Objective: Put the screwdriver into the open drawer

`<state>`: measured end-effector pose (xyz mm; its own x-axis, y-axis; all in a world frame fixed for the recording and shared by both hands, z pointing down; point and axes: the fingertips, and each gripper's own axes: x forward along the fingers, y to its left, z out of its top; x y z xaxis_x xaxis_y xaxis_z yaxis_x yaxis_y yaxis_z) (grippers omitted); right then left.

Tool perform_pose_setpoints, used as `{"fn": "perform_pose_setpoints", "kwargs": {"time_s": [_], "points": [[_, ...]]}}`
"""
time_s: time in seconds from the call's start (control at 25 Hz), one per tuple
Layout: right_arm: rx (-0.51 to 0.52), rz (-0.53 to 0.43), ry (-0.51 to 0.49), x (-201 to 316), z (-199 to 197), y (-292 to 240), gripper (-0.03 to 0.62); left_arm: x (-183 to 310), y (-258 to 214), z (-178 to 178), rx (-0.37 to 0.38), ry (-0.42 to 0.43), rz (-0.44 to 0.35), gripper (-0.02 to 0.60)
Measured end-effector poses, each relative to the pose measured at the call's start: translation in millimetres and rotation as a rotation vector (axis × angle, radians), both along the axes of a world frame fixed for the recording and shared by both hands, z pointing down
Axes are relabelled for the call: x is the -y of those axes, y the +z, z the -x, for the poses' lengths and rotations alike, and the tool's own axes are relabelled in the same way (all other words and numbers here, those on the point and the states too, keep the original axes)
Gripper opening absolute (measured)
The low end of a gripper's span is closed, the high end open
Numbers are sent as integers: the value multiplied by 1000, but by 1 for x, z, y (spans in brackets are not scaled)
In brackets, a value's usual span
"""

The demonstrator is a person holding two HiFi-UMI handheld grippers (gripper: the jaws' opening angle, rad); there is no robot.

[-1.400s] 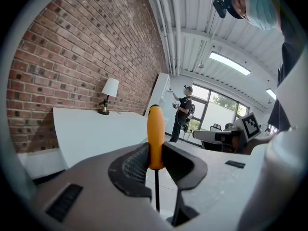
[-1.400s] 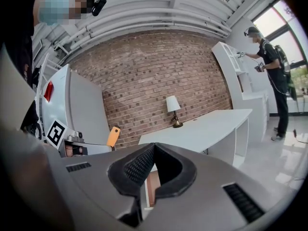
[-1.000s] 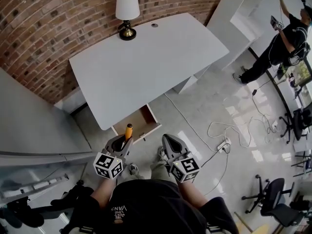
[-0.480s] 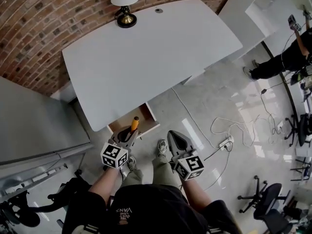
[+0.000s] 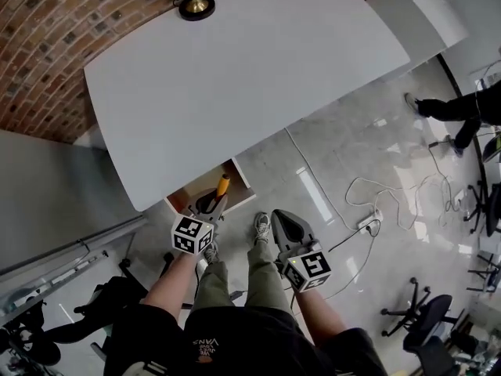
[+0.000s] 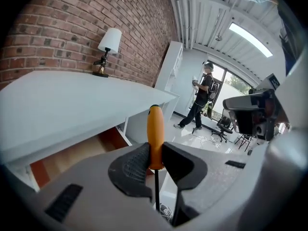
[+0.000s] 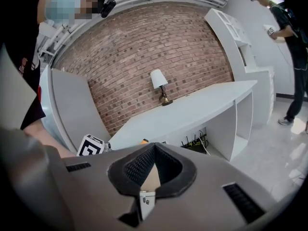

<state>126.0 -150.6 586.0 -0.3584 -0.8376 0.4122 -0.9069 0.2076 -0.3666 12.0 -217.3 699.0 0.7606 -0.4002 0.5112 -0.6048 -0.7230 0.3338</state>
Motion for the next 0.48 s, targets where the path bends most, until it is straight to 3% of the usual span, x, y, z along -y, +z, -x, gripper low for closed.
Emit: {"fn": "perform_pose_setpoints", "kwargs": {"time_s": [0.48], "points": [[42,43,-27,5,-17,51,-5,20,93,-11,124,-33,130,83]]}}
